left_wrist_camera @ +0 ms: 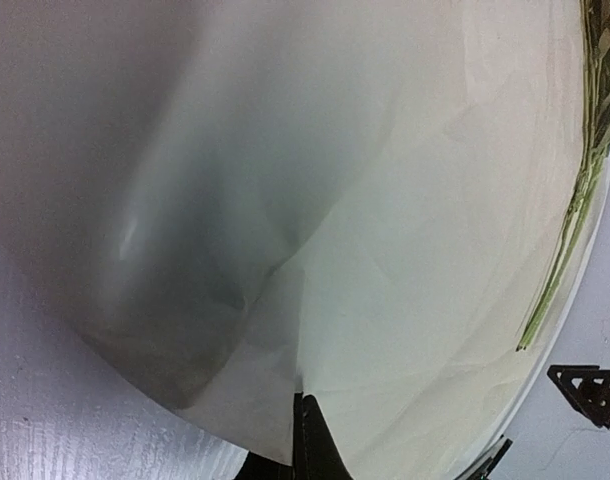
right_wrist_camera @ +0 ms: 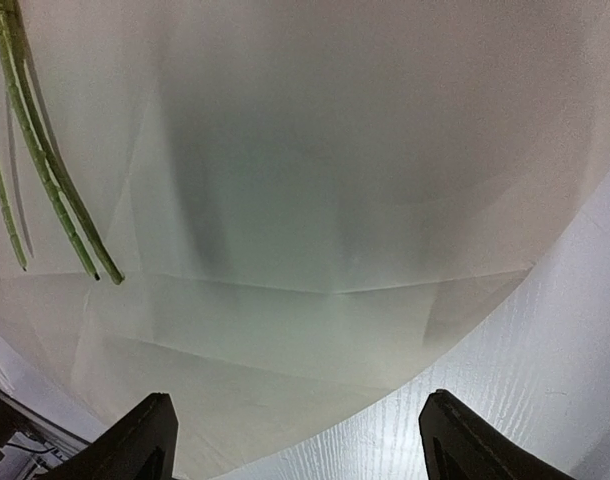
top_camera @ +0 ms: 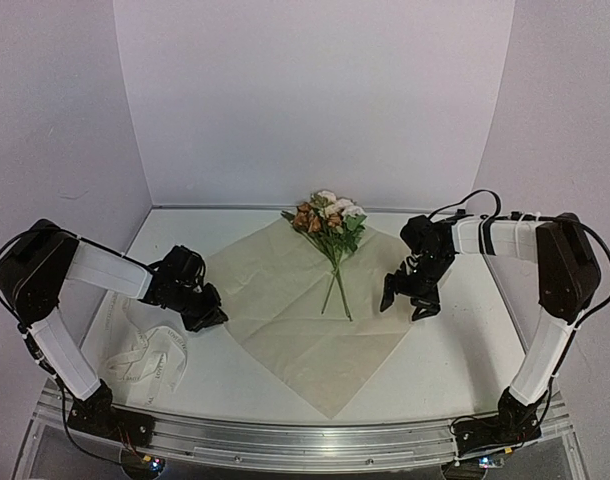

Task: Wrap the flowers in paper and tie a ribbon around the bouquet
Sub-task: Adjust the fake flower on the flattened wrapping paper.

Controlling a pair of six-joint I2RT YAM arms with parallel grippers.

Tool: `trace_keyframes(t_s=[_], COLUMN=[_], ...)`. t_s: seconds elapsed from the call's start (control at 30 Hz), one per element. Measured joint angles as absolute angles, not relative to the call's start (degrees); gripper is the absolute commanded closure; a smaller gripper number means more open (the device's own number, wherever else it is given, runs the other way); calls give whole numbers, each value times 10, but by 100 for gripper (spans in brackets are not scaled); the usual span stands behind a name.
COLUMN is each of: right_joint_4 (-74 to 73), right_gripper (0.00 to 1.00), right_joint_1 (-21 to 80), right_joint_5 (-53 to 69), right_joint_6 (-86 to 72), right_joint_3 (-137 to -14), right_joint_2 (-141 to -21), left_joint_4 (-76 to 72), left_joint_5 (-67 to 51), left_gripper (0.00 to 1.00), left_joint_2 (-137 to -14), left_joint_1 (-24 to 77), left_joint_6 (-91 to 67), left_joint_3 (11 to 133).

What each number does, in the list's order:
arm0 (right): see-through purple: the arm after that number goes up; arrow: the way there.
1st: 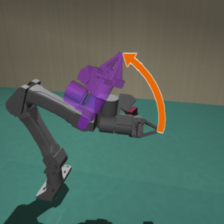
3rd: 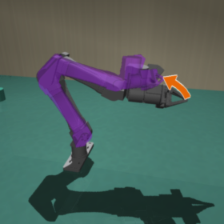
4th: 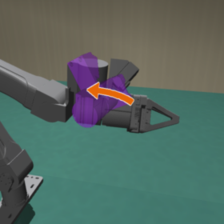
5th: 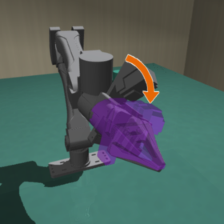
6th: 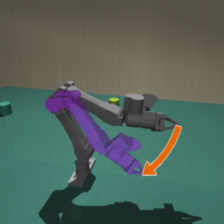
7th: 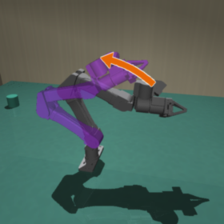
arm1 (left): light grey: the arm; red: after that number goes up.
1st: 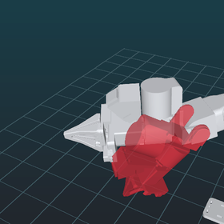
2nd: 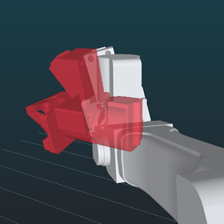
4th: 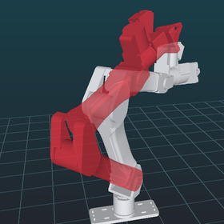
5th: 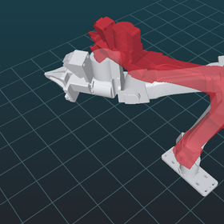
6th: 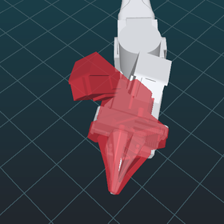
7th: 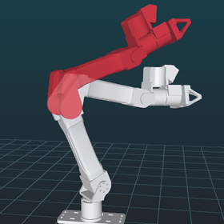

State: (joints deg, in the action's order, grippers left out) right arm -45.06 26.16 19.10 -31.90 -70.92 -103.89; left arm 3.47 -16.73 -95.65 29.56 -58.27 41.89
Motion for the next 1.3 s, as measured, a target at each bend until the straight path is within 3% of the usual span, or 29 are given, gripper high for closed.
trace_keyframes(t_s=[0.27, 0.57, 0.9, 1.3], right_joint_4=[-457, -448, -420, -415], right_gripper=[17, 25, 56, 71], right_joint_1=[302, 339, 349, 364], right_joint_5=[173, 172, 177, 181], right_joint_6=[-317, -330, -362, -372], right_joint_3=[-715, -868, -943, -970], right_joint_2=[-1040, -1148, -1245, -1279], left_joint_4=[89, 139, 157, 165], left_joint_5=[-229, -238, -218, -212], left_gripper=[100, 100, 100, 100], left_joint_2=[-943, -936, -936, -936], left_joint_1=[296, 296, 296, 296], left_joint_6=[-522, -478, -462, -453], left_joint_3=[420, 421, 432, 439])
